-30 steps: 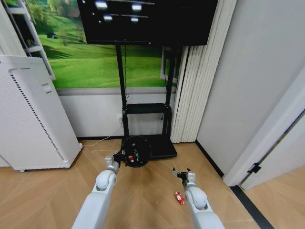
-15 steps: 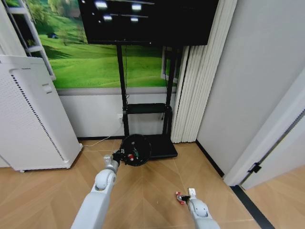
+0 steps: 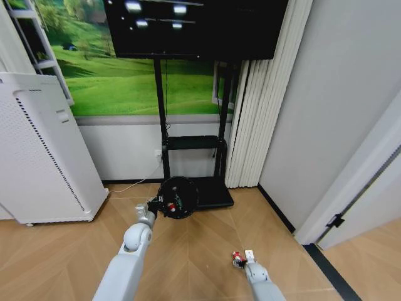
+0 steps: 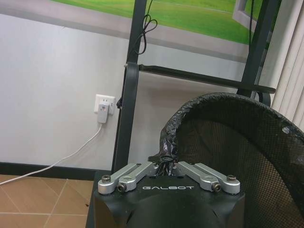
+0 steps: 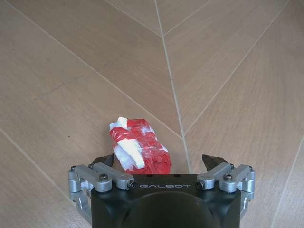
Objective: Pick up the trash bin and place the garbage on the floor into it.
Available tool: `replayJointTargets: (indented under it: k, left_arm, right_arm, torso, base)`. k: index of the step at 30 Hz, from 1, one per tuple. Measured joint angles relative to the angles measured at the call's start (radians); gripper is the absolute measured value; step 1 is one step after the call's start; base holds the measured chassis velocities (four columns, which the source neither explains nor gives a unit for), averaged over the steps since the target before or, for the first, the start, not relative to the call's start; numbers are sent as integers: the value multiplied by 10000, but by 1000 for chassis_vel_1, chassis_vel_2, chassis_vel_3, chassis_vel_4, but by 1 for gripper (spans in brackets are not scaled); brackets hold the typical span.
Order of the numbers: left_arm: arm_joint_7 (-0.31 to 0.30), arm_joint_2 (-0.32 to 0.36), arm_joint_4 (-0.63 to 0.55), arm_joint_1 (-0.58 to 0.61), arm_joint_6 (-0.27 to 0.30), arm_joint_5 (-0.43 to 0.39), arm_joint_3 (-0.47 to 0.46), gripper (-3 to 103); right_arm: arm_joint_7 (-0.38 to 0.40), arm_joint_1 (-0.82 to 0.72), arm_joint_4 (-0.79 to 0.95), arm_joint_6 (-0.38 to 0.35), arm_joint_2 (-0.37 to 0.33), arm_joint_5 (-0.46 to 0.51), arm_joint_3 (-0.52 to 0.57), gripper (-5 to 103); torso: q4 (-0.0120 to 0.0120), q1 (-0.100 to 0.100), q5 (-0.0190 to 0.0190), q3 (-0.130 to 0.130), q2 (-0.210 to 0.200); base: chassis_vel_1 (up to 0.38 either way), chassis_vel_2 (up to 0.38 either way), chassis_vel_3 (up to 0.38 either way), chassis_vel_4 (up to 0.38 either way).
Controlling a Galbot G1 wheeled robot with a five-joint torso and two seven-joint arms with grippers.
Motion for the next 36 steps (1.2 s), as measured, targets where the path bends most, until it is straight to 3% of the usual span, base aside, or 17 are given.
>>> replayJointTargets:
  k: [3, 5, 6, 8, 12, 14, 20, 22, 36]
  left_arm:
    - [-11, -13, -7, 2, 2, 3, 7, 3]
    - [-38, -29, -64, 50, 18, 32, 28, 3]
    - [-38, -29, -64, 50, 18, 32, 28, 3]
    - [-40, -18, -80, 70, 22, 33, 14, 3]
    - [-40, 9, -109, 82, 23, 34, -12, 3]
    - [-40, 22, -110, 81, 23, 31, -46, 3]
    - [-28, 3, -49, 73, 24, 28, -68, 3]
    - [-21, -10, -24, 76, 25, 30, -68, 3]
    - [44, -79, 313, 101, -35, 133, 84, 3]
  right_arm:
    - [-2, -3, -25, 32, 2, 5, -6, 103]
    - [-98, 10, -169, 242, 20, 56, -16, 85]
    - [-98, 10, -169, 242, 20, 56, -16, 85]
    - [-126, 30, -197, 264, 19, 62, -42, 73]
    - [-128, 61, -232, 270, 27, 64, -52, 63]
    - [-119, 92, -281, 301, 33, 64, -73, 51]
    - [6, -141, 245, 286, 53, 138, -5, 38]
    - [41, -267, 632, 242, 52, 255, 50, 38]
    - [366, -1755, 7797, -845, 325, 1530, 1391, 37]
  torso:
    - [0, 0, 0, 0, -1]
    - [-1, -1, -1, -1, 1]
    - [-1, -1, -1, -1, 1]
    - [0, -1, -2, -1, 1]
    - [0, -3, 0, -1, 1]
    - [1, -2, -1, -1, 1]
    - [-4, 0, 7, 3, -1]
    - [-2, -1, 6, 2, -1]
    - [0, -1, -5, 0, -1]
  base:
    - [0, 0, 0, 0]
    - [0, 0, 0, 0]
    - [0, 0, 0, 0]
    - [0, 0, 0, 0]
    - [0, 0, 0, 0]
    - [0, 0, 0, 0]
    - [0, 0, 0, 0]
    - [0, 0, 0, 0]
    - [0, 0, 0, 0]
